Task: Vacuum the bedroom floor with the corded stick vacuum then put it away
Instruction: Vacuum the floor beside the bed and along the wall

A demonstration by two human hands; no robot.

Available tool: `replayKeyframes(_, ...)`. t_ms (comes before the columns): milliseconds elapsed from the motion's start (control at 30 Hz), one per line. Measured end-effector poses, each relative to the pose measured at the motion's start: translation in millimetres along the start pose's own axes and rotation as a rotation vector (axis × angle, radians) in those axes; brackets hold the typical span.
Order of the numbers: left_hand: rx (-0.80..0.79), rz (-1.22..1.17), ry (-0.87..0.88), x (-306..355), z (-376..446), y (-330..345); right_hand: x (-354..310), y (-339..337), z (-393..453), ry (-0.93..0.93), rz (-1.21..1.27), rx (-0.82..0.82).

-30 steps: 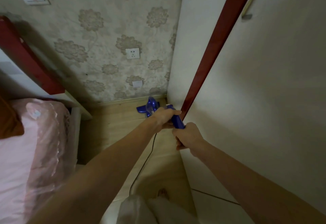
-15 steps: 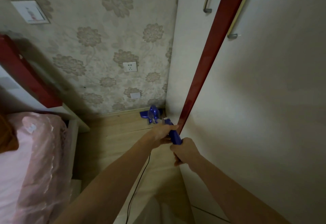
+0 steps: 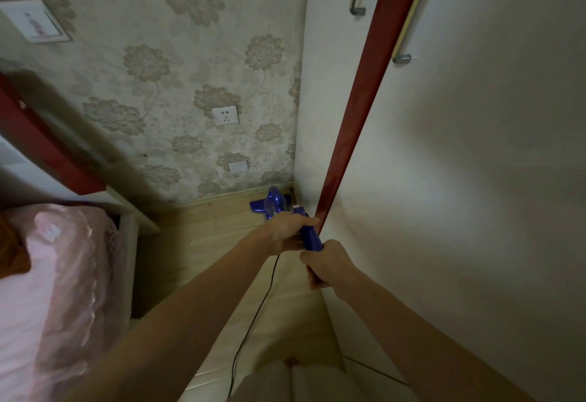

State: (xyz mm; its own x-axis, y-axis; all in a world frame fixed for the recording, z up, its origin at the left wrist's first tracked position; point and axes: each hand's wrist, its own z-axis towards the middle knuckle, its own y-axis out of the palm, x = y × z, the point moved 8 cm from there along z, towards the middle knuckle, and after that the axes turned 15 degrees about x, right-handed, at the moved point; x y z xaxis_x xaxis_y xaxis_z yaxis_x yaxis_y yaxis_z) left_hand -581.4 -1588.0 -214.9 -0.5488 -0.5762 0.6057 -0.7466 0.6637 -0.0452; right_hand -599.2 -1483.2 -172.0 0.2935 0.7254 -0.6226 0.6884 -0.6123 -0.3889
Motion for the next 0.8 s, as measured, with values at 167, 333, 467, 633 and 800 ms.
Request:
replayKeyframes(167, 0.036, -0.006, -0.001, 14.2, 12.8, 2.5, -10.4, 1.1, 18.3, 0.009, 0.024, 0.000)
replayKeyframes(333, 0.029, -0.020, 0.011, 20.5, 18.7, 3.3, -14.8, 3.8, 31.6, 0.027, 0.018, -0.036)
replayKeyframes(467, 0.040, -0.033, 0.007, 13.0, 13.0, 1.2, -8.4, 6.3, 30.2, 0.063, -0.041, -0.056)
replayKeyframes(633, 0.100, 0.001, 0.025, -21.6, -0.2, -0.6, 31.7, 13.1, 14.9, 0.047, -0.094, 0.008)
replayKeyframes(800, 0.109, -0.002, 0.018, -62.9, -25.7, -11.9, 68.3, 27.1, -12.0, 0.003, -0.073, 0.022)
